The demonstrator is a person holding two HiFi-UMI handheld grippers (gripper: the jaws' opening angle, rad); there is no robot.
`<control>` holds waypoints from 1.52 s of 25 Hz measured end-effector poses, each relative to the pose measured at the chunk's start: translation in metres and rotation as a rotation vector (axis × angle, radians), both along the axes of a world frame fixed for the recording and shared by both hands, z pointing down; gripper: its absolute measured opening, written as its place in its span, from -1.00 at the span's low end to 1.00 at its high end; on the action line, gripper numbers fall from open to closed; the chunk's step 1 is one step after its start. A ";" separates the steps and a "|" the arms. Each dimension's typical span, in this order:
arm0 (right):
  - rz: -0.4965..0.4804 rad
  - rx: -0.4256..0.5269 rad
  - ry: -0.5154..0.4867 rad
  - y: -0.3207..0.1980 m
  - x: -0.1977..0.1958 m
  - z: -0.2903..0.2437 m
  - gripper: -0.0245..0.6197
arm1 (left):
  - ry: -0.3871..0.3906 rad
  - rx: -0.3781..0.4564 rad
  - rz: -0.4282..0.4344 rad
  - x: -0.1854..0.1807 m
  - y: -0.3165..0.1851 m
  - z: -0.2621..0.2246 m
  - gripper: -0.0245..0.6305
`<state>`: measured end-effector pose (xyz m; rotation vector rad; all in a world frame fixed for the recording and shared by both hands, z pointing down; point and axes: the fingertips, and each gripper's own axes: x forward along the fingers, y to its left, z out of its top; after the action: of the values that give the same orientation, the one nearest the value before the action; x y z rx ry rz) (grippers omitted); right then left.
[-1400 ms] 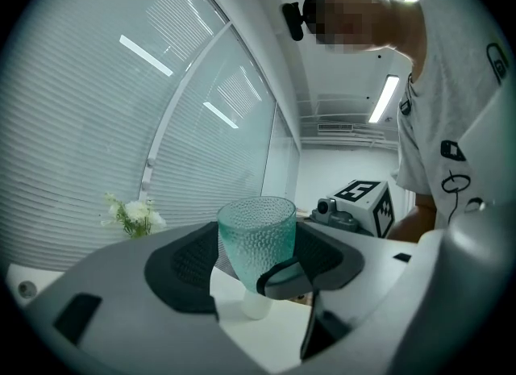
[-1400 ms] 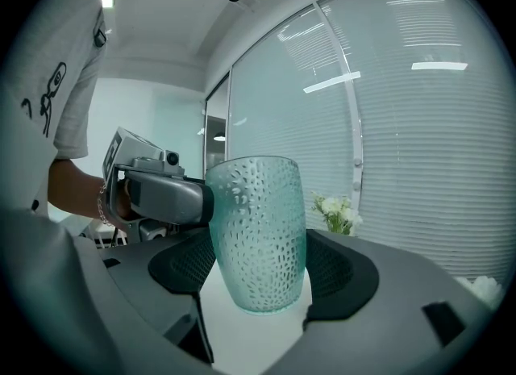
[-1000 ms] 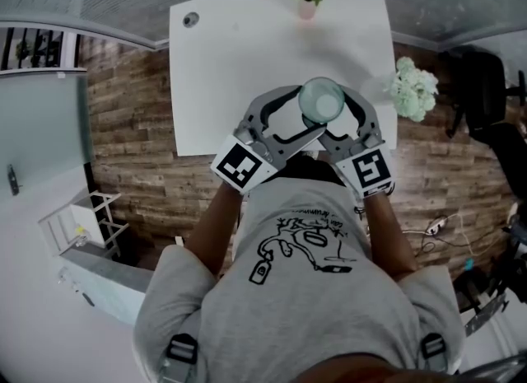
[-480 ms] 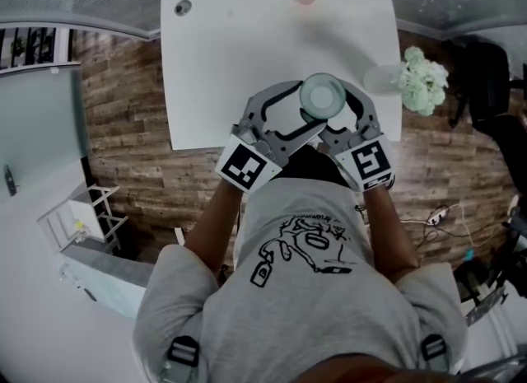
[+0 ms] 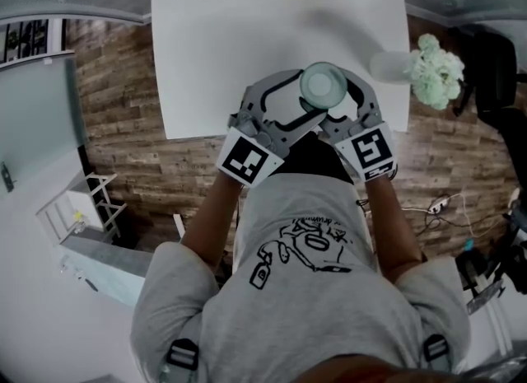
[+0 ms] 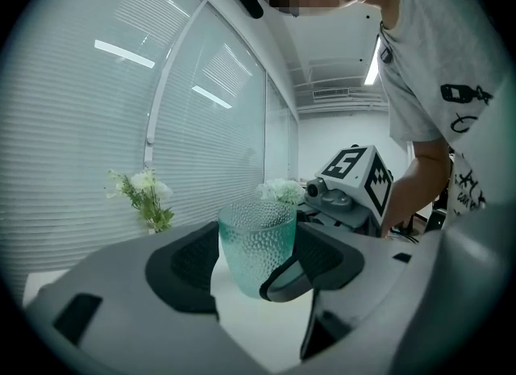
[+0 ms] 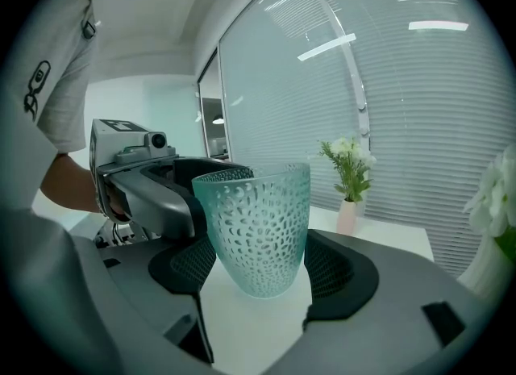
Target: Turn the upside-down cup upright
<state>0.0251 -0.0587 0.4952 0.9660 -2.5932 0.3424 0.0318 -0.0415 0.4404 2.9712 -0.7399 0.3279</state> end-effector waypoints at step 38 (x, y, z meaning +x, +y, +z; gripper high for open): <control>-0.024 -0.139 0.065 0.002 -0.012 0.131 0.15 | -0.054 -0.099 -0.019 -0.010 -0.003 0.127 -0.01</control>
<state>0.0135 -0.0570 0.6263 0.8830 -2.4835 0.4694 0.0216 -0.0441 0.5669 2.8715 -0.7350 0.4318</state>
